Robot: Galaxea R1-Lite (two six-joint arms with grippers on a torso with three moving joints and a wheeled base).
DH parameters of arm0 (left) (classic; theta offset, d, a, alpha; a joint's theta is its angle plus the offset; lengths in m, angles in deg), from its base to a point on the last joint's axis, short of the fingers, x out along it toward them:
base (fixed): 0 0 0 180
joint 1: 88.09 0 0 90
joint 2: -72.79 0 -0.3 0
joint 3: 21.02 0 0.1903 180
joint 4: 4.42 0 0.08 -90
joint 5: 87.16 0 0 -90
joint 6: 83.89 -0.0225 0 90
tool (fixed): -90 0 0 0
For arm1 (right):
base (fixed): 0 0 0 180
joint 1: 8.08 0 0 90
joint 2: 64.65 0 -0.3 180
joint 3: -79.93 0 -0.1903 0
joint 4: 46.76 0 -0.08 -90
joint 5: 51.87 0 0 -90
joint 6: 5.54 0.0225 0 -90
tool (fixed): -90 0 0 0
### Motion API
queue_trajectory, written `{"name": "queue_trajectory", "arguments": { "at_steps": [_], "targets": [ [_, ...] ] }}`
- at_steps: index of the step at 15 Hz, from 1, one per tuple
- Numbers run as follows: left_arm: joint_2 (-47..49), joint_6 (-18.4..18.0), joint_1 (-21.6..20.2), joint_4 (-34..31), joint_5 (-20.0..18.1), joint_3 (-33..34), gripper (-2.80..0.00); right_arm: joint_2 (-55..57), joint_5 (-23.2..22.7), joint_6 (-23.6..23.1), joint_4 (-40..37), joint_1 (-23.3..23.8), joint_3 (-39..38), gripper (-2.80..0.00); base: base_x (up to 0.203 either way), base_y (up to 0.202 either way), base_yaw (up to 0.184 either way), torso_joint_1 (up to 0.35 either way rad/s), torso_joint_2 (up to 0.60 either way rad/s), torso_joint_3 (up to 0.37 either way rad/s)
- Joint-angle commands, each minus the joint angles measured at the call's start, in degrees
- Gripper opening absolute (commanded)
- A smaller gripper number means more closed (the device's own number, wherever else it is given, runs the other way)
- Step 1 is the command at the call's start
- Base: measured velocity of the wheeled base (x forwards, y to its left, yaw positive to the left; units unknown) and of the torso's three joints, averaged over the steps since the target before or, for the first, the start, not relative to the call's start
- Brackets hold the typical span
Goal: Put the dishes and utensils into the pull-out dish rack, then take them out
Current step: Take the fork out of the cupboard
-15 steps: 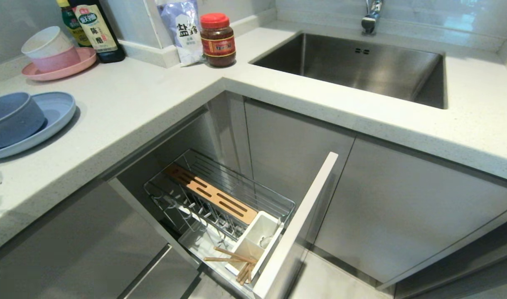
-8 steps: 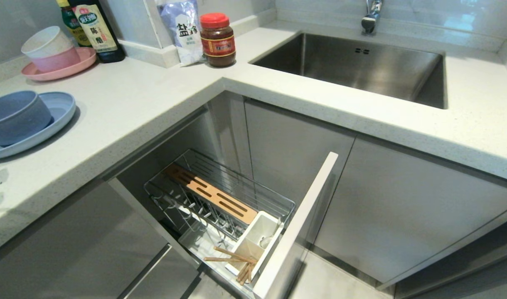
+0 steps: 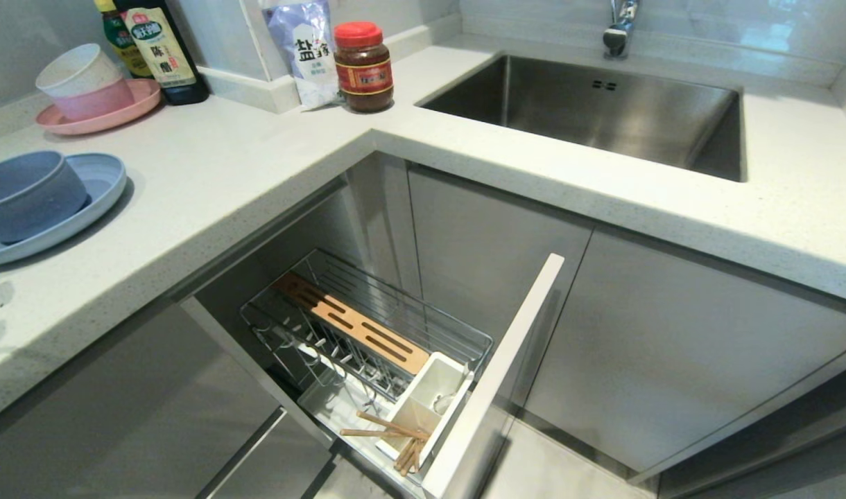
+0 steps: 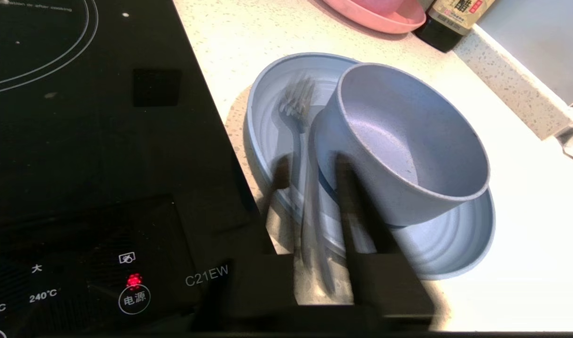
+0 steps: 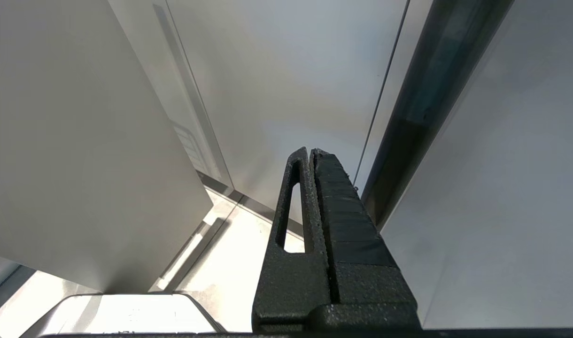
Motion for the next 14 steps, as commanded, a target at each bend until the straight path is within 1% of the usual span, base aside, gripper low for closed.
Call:
{"name": "queue_trajectory", "arguments": {
  "at_steps": [1,7,10,12,13,14],
  "targets": [
    [0.0,0.6,-0.1,0.1,-0.1,0.0,0.00,-0.2,0.0,0.0,0.0,0.0,-0.1,-2.80,0.000,0.000,0.000,0.000,0.00,0.000],
    [-1.7,0.5,-0.1,0.1,-0.1,0.1,0.00,-0.2,0.0,0.0,0.0,0.0,-0.1,-2.80,0.000,0.000,0.000,0.000,0.00,0.000],
    [-6.1,-0.1,-0.6,0.2,0.2,-0.2,0.00,-0.2,0.0,0.0,0.0,0.0,-0.1,-2.80,0.000,0.000,0.000,0.000,0.00,0.000],
    [-9.9,-1.2,-1.3,0.0,0.5,-1.3,0.00,-0.2,0.0,0.0,0.0,0.0,-0.1,-2.80,0.000,0.000,0.000,0.000,0.00,0.000],
    [-11.7,-2.1,-1.5,-0.2,0.5,-2.6,-2.80,-0.2,0.0,0.0,0.0,0.0,-0.1,-2.80,0.000,0.000,0.000,0.000,0.00,0.000],
    [-12.7,-2.7,-1.5,-0.3,0.5,-4.3,-2.80,-0.2,0.0,0.0,0.0,0.0,-0.1,-2.80,0.000,0.000,0.000,0.000,0.00,0.000]
  ]
}}
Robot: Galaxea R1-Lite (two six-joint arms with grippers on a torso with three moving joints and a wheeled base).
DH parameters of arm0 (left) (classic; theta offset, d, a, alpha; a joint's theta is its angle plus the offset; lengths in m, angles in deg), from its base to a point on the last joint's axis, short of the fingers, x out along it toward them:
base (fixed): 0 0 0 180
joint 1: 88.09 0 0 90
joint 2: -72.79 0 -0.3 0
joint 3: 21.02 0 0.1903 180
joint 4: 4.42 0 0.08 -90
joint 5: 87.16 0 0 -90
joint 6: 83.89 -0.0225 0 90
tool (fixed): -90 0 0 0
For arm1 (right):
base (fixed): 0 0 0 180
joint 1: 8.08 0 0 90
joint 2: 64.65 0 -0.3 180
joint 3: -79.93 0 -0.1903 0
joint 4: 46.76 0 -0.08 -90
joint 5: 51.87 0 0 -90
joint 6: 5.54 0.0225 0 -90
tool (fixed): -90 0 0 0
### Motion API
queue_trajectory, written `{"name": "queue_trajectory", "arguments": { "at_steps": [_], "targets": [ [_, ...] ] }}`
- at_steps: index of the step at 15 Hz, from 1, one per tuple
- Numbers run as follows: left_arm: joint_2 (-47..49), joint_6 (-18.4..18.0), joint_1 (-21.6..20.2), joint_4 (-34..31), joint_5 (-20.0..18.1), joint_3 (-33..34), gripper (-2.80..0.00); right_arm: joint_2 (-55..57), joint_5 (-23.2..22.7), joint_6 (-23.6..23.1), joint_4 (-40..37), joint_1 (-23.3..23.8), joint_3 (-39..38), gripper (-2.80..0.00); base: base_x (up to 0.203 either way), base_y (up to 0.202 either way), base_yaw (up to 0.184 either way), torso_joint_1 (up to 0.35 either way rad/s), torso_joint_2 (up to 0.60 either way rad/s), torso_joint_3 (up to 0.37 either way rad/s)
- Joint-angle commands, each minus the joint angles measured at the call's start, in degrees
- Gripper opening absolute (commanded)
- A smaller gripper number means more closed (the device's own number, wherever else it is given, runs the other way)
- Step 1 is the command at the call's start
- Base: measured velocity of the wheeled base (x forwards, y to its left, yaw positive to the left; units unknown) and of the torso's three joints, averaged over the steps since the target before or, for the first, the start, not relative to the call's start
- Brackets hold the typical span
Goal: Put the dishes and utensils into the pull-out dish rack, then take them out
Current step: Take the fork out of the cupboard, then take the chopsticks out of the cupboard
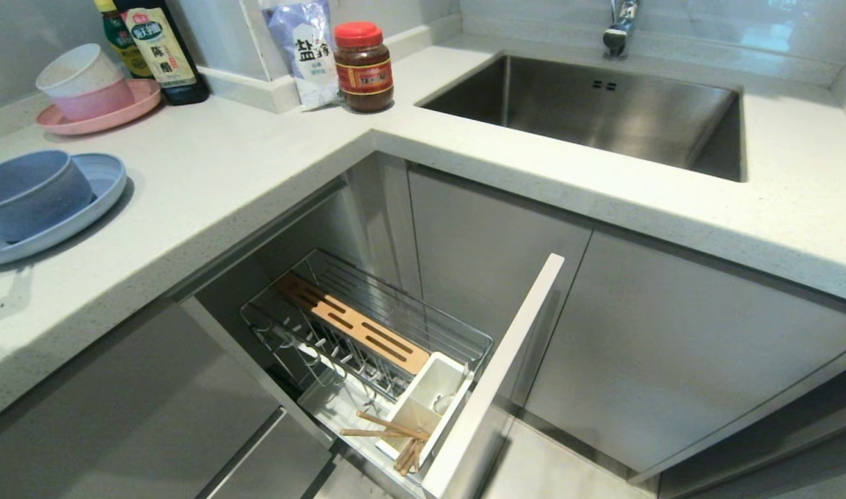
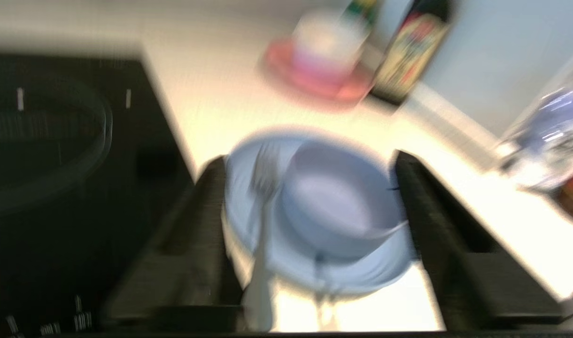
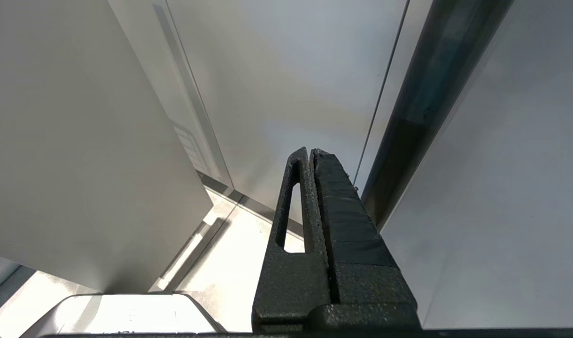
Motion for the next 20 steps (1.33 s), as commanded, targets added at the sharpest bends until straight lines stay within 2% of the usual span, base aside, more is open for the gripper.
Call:
{"name": "queue_trajectory", "arguments": {
  "at_steps": [1,4,5,7,8,10,12,14,17,20],
  "targets": [
    [-4.4,-0.5,-0.1,0.1,0.0,-3.8,-2.80,-0.2,0.0,0.0,0.0,0.0,-0.1,-2.80,0.000,0.000,0.000,0.000,0.00,0.000],
    [-5.6,-0.8,0.1,-1.0,0.8,-12.2,-2.80,-0.2,0.0,0.0,0.0,0.0,-0.1,-2.80,0.000,0.000,0.000,0.000,0.00,0.000],
    [-5.6,-0.9,0.6,-3.2,1.1,-15.7,-2.80,-0.2,0.0,0.0,0.0,0.0,-0.1,-2.80,0.000,0.000,0.000,0.000,0.00,0.000],
    [-4.8,-0.9,4.3,-12.0,2.9,-25.5,-2.80,-0.2,0.0,0.0,0.0,0.0,-0.1,-2.80,0.000,0.000,0.000,0.000,0.00,0.000],
    [-4.0,-0.9,8.4,-17.9,4.3,-30.7,-2.80,-0.2,0.0,0.0,0.0,0.0,-0.1,-2.80,0.000,0.000,0.000,0.000,0.00,0.000],
    [-2.3,-0.8,20.8,-27.5,8.6,-37.0,-2.80,-0.2,0.0,0.0,0.0,0.0,-0.1,-2.80,0.000,0.000,0.000,0.000,0.00,0.000],
    [-0.8,-0.6,34.4,-34.5,14.6,-39.2,-2.80,-0.2,0.0,0.0,0.0,0.0,-0.1,-2.80,0.000,0.000,0.000,0.000,0.00,0.000],
    [2.8,-0.6,44.7,-38.7,18.6,-39.0,-2.80,-0.2,0.0,0.0,0.0,0.0,-0.1,-2.80,0.000,0.000,0.000,0.000,0.00,0.000],
    [11.9,-0.9,54.2,-41.7,21.7,-36.2,-2.80,-0.2,0.0,0.0,0.0,0.0,-0.1,-2.80,0.000,0.000,0.000,0.000,0.00,0.000],
    [16.2,-1.0,61.3,-50.5,22.9,-35.3,-2.80,-0.2,0.0,0.0,0.0,0.0,-0.1,-2.80,0.000,0.000,0.000,0.000,0.00,0.000]
  ]
}}
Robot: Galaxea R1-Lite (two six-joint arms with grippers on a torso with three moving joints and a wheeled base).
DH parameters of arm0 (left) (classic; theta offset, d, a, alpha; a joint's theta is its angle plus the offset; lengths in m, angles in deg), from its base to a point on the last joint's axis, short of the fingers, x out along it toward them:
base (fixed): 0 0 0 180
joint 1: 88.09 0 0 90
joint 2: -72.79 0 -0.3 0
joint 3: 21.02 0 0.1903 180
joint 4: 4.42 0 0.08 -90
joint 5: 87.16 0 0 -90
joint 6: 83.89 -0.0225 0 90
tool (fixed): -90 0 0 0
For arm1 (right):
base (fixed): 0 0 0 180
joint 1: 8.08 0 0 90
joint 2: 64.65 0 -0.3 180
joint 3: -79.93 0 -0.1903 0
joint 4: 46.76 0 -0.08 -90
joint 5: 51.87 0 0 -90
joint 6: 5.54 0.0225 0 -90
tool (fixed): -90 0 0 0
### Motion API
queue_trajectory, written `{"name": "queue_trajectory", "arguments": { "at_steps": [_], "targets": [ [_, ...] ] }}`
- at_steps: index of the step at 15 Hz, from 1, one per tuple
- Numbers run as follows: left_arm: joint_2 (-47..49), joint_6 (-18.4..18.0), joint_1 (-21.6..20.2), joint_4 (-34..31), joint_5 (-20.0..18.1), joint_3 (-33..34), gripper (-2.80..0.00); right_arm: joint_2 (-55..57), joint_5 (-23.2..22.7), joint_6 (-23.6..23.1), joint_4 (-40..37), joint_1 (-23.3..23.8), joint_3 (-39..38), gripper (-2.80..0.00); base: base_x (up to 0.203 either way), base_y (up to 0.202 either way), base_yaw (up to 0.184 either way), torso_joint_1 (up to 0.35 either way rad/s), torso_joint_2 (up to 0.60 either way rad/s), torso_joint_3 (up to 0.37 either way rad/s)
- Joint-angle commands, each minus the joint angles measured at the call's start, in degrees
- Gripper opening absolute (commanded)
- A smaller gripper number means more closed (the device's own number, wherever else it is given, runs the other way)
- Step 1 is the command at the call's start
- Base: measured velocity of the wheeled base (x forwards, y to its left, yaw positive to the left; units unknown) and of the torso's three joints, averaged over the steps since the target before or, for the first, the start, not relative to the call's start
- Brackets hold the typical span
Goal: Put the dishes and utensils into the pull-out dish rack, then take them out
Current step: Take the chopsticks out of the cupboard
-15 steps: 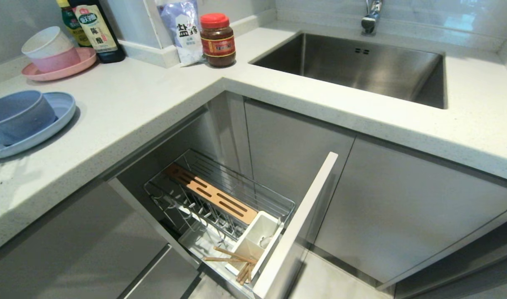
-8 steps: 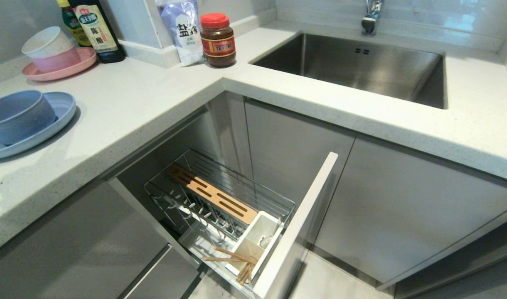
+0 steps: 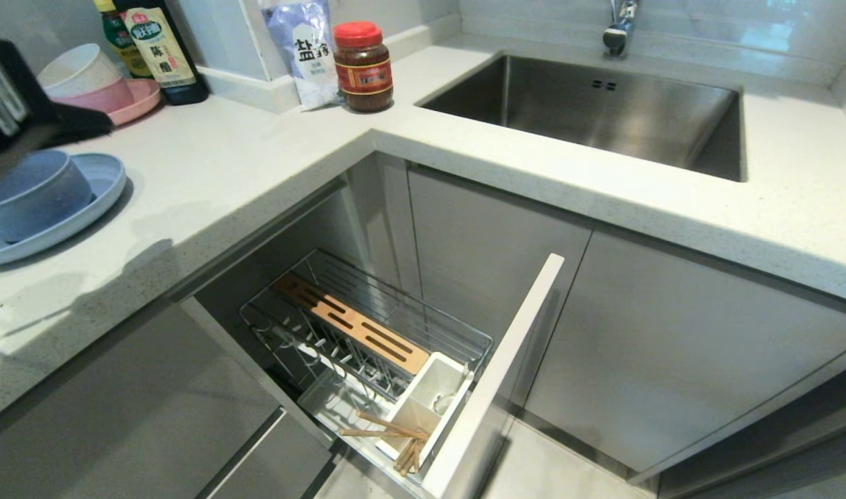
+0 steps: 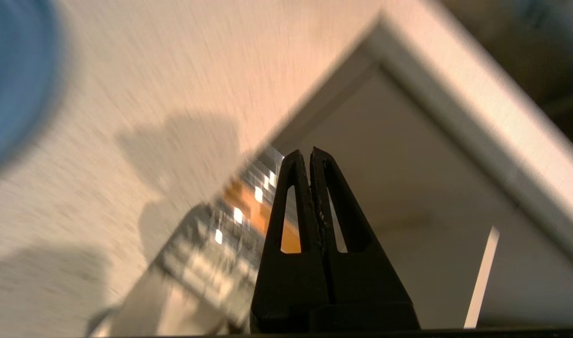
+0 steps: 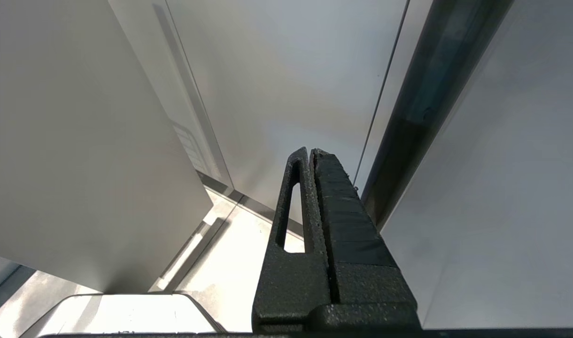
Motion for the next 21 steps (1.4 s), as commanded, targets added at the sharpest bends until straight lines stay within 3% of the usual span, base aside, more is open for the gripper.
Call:
{"name": "queue_trajectory", "arguments": {
  "at_steps": [1,3,6,12,15,16,21],
  "targets": [
    [5.4,-0.3,4.6,-5.8,0.2,0.3,-2.80,-0.2,0.0,0.0,0.0,0.0,-0.1,-2.80,0.000,0.000,0.000,0.000,0.00,0.000],
    [6.8,-1.4,8.3,-10.3,0.2,0.3,-2.80,-0.2,0.0,0.0,0.0,0.0,-0.1,-2.80,0.000,0.000,0.000,0.000,0.00,0.000],
    [10.0,-2.9,9.6,-18.6,-0.7,-0.4,-2.80,-0.2,0.0,0.0,0.0,0.0,-0.1,-2.80,0.000,0.000,0.000,0.000,0.00,0.000],
    [18.5,-6.1,9.7,-38.7,-14.2,-7.2,-2.80,-0.2,0.0,0.0,0.0,0.0,-0.1,-2.80,0.000,0.000,0.000,0.000,0.00,0.000],
    [22.9,-8.6,11.3,-43.1,-18.6,-7.6,-2.80,-0.2,0.0,0.0,0.0,0.0,-0.1,-2.80,0.000,0.000,0.000,0.000,0.00,0.000],
    [24.6,-8.9,11.6,-44.1,-19.0,-7.6,0.00,-0.2,0.0,0.0,0.0,0.0,-0.1,-2.80,0.000,0.000,0.000,0.000,0.00,0.000],
    [33.5,-8.7,11.8,-47.9,-19.6,-10.1,0.00,-0.2,0.0,0.0,0.0,0.0,-0.1,-2.80,0.000,0.000,0.000,0.000,0.00,0.000]
  ]
}}
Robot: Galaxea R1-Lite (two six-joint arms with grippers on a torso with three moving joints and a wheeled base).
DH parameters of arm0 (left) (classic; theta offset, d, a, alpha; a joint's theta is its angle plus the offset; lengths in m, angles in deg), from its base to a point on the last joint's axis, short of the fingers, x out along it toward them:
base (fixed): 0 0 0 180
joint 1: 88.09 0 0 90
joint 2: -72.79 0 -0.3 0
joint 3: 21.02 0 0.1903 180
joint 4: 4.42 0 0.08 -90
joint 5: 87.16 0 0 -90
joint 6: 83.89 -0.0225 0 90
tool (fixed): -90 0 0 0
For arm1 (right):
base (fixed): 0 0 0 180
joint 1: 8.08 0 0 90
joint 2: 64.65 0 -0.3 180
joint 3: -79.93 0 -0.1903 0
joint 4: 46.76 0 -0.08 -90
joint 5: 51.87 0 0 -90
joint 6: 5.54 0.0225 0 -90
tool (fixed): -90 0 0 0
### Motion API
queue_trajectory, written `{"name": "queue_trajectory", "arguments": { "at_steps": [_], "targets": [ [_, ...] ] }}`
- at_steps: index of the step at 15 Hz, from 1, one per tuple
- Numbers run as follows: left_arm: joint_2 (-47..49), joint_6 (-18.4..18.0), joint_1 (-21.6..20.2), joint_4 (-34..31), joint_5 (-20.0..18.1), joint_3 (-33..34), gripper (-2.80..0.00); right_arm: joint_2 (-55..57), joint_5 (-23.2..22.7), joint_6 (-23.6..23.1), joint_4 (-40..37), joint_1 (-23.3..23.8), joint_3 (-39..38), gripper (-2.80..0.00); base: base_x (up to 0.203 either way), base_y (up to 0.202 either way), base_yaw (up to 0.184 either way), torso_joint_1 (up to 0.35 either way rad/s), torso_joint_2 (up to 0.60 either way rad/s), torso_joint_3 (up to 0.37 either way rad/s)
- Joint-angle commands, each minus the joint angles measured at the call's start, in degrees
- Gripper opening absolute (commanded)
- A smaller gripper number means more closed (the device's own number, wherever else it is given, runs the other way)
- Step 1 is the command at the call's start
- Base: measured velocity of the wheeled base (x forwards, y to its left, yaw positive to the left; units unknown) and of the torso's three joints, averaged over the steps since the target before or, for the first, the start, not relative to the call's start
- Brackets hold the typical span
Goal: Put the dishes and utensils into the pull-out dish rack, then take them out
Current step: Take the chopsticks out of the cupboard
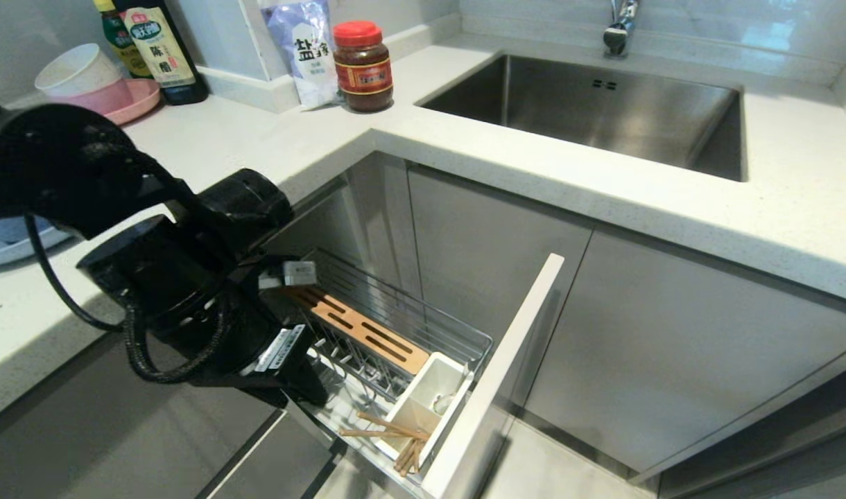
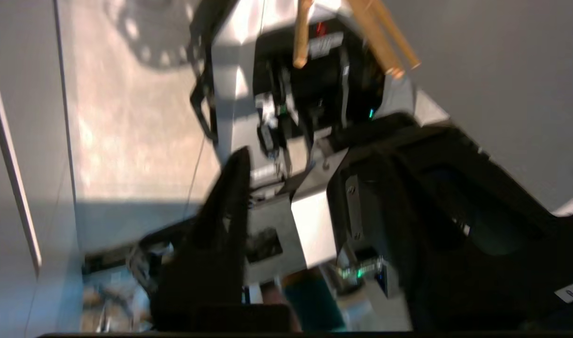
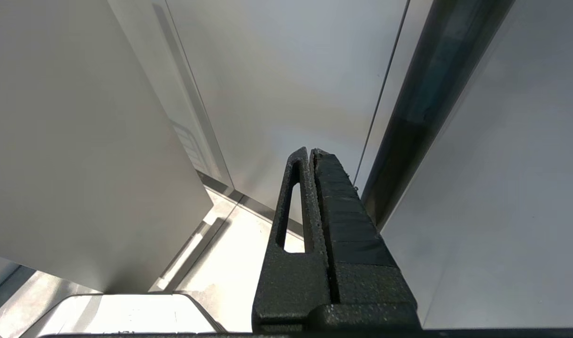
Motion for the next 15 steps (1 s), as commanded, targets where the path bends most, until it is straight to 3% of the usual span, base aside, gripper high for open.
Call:
{"name": "queue_trajectory", "arguments": {
  "at_steps": [1,15],
  "targets": [
    [6.5,0.2,0.1,-1.9,-0.7,-1.3,0.00,-0.2,0.0,0.0,0.0,0.0,-0.1,-2.80,0.000,0.000,0.000,0.000,0.00,0.000],
    [29.9,0.8,1.2,-9.6,-1.6,-8.2,0.00,-0.2,0.0,0.0,0.0,0.0,-0.1,-2.80,0.000,0.000,0.000,0.000,0.00,0.000]
  ]
}}
